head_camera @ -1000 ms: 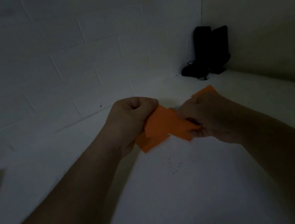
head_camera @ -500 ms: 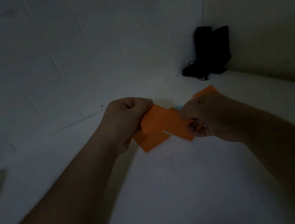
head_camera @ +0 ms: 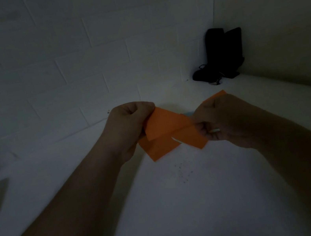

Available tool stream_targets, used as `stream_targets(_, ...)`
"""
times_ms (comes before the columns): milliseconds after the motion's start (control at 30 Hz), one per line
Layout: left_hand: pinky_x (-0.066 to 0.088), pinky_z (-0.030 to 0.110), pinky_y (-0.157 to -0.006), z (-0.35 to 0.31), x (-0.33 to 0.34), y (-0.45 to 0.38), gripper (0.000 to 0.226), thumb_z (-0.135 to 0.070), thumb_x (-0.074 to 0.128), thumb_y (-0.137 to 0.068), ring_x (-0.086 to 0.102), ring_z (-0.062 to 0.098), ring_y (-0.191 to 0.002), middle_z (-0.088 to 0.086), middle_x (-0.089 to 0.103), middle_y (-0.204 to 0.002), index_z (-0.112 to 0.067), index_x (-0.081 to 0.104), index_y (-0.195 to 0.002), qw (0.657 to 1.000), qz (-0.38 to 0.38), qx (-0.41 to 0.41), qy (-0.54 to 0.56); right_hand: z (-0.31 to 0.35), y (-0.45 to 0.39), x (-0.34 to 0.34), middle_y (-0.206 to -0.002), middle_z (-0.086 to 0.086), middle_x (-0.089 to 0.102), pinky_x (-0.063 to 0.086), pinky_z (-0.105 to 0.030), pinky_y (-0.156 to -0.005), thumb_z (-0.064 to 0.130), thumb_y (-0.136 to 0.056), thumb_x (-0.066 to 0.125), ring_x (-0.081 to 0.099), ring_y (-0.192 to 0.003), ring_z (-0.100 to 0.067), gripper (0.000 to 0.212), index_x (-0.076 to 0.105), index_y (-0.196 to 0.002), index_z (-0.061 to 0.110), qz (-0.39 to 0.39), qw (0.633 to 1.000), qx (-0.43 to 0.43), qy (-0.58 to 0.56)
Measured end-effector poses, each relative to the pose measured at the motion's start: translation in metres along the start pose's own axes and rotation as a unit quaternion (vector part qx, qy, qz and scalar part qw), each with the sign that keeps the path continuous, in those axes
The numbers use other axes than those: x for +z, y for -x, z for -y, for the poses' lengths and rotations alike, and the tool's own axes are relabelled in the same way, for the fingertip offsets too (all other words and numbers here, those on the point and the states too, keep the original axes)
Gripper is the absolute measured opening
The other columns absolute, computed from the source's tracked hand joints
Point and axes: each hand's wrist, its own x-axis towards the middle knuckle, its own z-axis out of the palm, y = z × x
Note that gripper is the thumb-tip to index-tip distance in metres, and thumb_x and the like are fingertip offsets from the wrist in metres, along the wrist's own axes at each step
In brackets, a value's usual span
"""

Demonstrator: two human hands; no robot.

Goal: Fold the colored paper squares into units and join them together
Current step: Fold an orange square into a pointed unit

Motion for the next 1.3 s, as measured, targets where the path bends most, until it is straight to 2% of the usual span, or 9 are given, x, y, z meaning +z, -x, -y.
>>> stream_targets(100,0.048,0.024,-0.054,0.001,0.001,-0.001,0.022,-0.018,0.064,-0.101,0.054,0.012,-0.055,0.002,0.058,-0.061,-0.006,0.071,-0.084,1.000,-0.012,-0.002,0.000,-0.001,-0.001,-0.003,-0.069,-0.005,0.065,0.052,-0.028,-0.062,0.020,-0.091,0.072,0.060,-0.064,-0.016,0.024,0.068,-0.068,0.014,0.008,1.000,0.005,-0.011)
stream_targets(200,0.050,0.026,-0.058,0.001,0.000,-0.001,0.020,-0.019,0.064,-0.100,0.056,0.013,-0.059,0.004,0.059,-0.066,-0.006,0.072,-0.088,1.000,-0.007,-0.002,0.002,-0.004,-0.002,-0.005,-0.069,-0.009,0.063,0.053,-0.033,-0.069,0.020,-0.091,0.072,0.058,-0.065,-0.017,0.025,0.068,-0.068,0.011,0.011,1.000,-0.019,0.018)
stream_targets(400,0.051,0.029,-0.063,0.003,-0.004,-0.003,0.016,-0.021,0.063,-0.101,0.058,0.012,-0.062,0.000,0.064,-0.070,-0.012,0.070,-0.090,1.000,0.026,-0.002,-0.002,-0.004,-0.001,-0.009,-0.070,-0.009,0.065,0.056,-0.028,-0.065,0.019,-0.091,0.071,0.061,-0.062,-0.013,0.020,0.069,-0.075,0.006,0.013,1.000,-0.012,0.016)
stream_targets(633,0.050,0.028,-0.061,0.006,0.002,-0.001,0.011,-0.018,0.068,-0.099,0.060,0.016,-0.068,0.005,0.069,-0.079,-0.016,0.073,-0.089,0.997,-0.036,0.047,-0.049,-0.003,-0.005,-0.004,-0.085,0.008,0.075,0.059,-0.028,-0.065,0.042,-0.093,0.067,0.072,-0.069,-0.014,0.009,0.071,-0.096,0.034,-0.030,0.999,-0.011,0.042)
stream_targets(700,0.050,0.028,-0.058,0.007,0.005,-0.001,0.009,-0.014,0.070,-0.097,0.062,0.014,-0.063,0.005,0.071,-0.076,-0.015,0.075,-0.089,0.994,-0.044,0.077,-0.067,-0.005,-0.005,0.002,-0.085,0.008,0.076,0.061,-0.030,-0.067,0.036,-0.091,0.071,0.074,-0.074,-0.014,0.010,0.068,-0.100,0.038,-0.037,0.996,-0.046,0.060)
stream_targets(833,0.052,0.028,-0.058,0.006,0.006,-0.001,0.006,-0.011,0.074,-0.093,0.064,0.012,-0.061,0.003,0.072,-0.074,-0.016,0.076,-0.095,0.992,-0.046,0.097,-0.060,-0.009,-0.001,0.008,-0.081,-0.012,0.075,0.061,-0.048,-0.075,0.007,-0.088,0.074,0.070,-0.077,-0.030,0.021,0.070,-0.103,0.021,-0.055,0.990,-0.126,0.026)
stream_targets(1000,0.060,0.045,-0.071,0.001,0.006,0.003,0.012,-0.006,0.075,-0.091,0.067,0.027,-0.071,0.022,0.073,-0.082,-0.015,0.072,-0.099,0.991,-0.045,0.121,-0.036,-0.009,-0.005,0.003,-0.072,-0.007,0.075,0.054,-0.027,-0.059,0.007,-0.086,0.076,0.067,-0.061,-0.013,0.020,0.068,-0.100,0.020,-0.100,0.982,-0.160,0.027)
stream_targets(1167,0.059,0.037,-0.065,-0.003,0.007,0.006,0.011,-0.004,0.074,-0.092,0.066,0.025,-0.070,0.022,0.072,-0.081,-0.014,0.072,-0.096,0.991,-0.042,0.120,-0.047,-0.011,-0.006,0.000,-0.073,-0.006,0.075,0.057,-0.035,-0.064,0.008,-0.085,0.077,0.070,-0.068,-0.021,0.017,0.070,-0.095,0.020,-0.093,0.982,-0.156,0.053)
stream_targets(1300,0.057,0.027,-0.060,0.000,0.006,0.004,0.012,-0.002,0.068,-0.095,0.066,0.019,-0.069,0.012,0.069,-0.081,-0.013,0.072,-0.096,1.000,-0.008,0.009,-0.016,-0.008,-0.003,0.000,-0.081,0.005,0.072,0.051,-0.018,-0.060,0.019,-0.087,0.076,0.065,-0.066,-0.002,0.012,0.072,-0.094,0.029,-0.043,0.979,-0.184,0.080)
